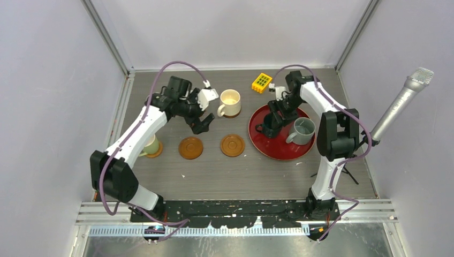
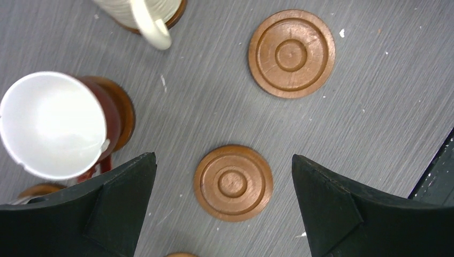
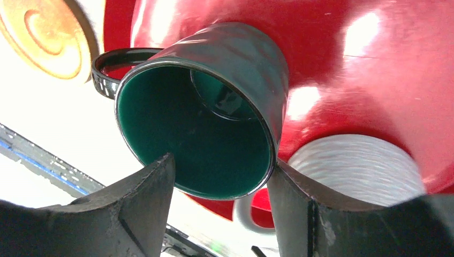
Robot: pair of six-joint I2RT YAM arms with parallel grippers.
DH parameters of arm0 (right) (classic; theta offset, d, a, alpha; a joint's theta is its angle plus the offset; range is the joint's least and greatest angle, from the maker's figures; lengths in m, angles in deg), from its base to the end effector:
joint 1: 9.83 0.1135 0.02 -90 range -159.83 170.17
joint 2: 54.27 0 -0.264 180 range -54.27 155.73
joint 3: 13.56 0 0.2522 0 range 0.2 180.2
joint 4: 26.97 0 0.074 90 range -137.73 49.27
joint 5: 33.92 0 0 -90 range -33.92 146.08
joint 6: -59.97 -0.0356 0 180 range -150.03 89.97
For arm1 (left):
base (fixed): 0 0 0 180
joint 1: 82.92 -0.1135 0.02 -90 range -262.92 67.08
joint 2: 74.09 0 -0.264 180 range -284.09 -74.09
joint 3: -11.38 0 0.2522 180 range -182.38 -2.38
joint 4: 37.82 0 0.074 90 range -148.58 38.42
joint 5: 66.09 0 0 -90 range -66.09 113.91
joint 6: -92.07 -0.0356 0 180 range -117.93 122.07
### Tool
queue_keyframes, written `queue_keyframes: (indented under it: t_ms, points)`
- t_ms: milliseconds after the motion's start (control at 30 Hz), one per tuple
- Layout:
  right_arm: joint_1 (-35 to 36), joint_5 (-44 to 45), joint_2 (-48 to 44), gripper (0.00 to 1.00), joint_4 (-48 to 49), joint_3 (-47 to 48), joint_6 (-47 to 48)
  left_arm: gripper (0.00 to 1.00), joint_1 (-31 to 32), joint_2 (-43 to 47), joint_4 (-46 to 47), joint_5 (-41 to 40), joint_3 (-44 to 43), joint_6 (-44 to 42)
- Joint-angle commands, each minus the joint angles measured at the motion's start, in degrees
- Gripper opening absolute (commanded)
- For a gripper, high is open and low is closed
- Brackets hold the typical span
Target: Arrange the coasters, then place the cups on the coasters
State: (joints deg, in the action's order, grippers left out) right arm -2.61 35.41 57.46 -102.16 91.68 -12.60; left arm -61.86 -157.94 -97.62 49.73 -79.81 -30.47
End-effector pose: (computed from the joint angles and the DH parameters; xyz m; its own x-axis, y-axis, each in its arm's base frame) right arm 0.3792 0.0607 0.2241 -0.8862 -0.3948 -0.2427 -0.4546 0.8422 0.2899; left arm 0.2804 -0.1246 0.3241 -0.3166 0.6408 -0.6994 0.8795 0.4745 0.0366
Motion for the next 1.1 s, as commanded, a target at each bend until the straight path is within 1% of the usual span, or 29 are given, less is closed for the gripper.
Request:
queue_keyframes:
  t_ms: [0, 133, 233, 300, 400, 467, 633, 700, 833, 900, 1067]
  points:
    - [1.93, -1.84, -4.14, 0.67, -0.5, -1.74, -1.39, 1.0, 4.85, -2.69, 6.02, -2.98, -0.1, 4.79]
    - [2.25, -2.89, -5.24, 0.68, -0.18, -1.24, -3.12, 1.0, 10.1, -6.25, 9.54, -4.77, -0.23, 9.23]
    - [1.85, -3.28, -5.46, 0.71, -0.73, 2.27, -4.62, 1.0, 14.87, -9.61, 10.68, -6.78, -1.31, 9.79]
    - [1.21, -4.03, -5.76, 0.73, -1.44, 5.18, -5.39, 1.0, 18.19, -12.5, 11.05, -8.86, -3.57, 9.78]
    - [0.08, -4.4, -6.45, 0.74, -3.17, 9.19, -5.44, 1.0, 21.23, -18.53, 9.91, -11.54, -8.63, 10.4]
    - [-0.99, -4.64, -7.31, 0.75, -4.1, 10.84, -5.39, 1.0, 22.25, -22.17, 8.89, -12.5, -12.52, 10.88]
    - [-3.35, -5.16, -10.67, 0.76, -4.16, 11.74, -6.81, 0.97, 23.26, -29.37, 8.81, -11.59, -20.86, 11.97]
    - [-4.52, -5.25, -12.4, 0.76, -3.54, 11.44, -8.03, 0.95, 23.61, -31.74, 8.36, -9.49, -24.01, 11.37]
    - [-6.43, -5.58, -15.74, 0.77, -0.13, 10.08, -11.09, 0.88, 24.21, -36.5, 7.45, -6.18, -28.31, 10.96]
    - [-8.67, -5.87, -17.03, 0.77, 0.82, 9.72, -12.13, 0.84, 24.65, -38.51, 6.57, -5.66, -30.48, 10.75]
    - [-10.02, -6.49, -18.53, 0.77, 1.35, 9.39, -13.39, 0.8, 25.81, -43.68, 3.16, -5.56, -36.26, 10.48]
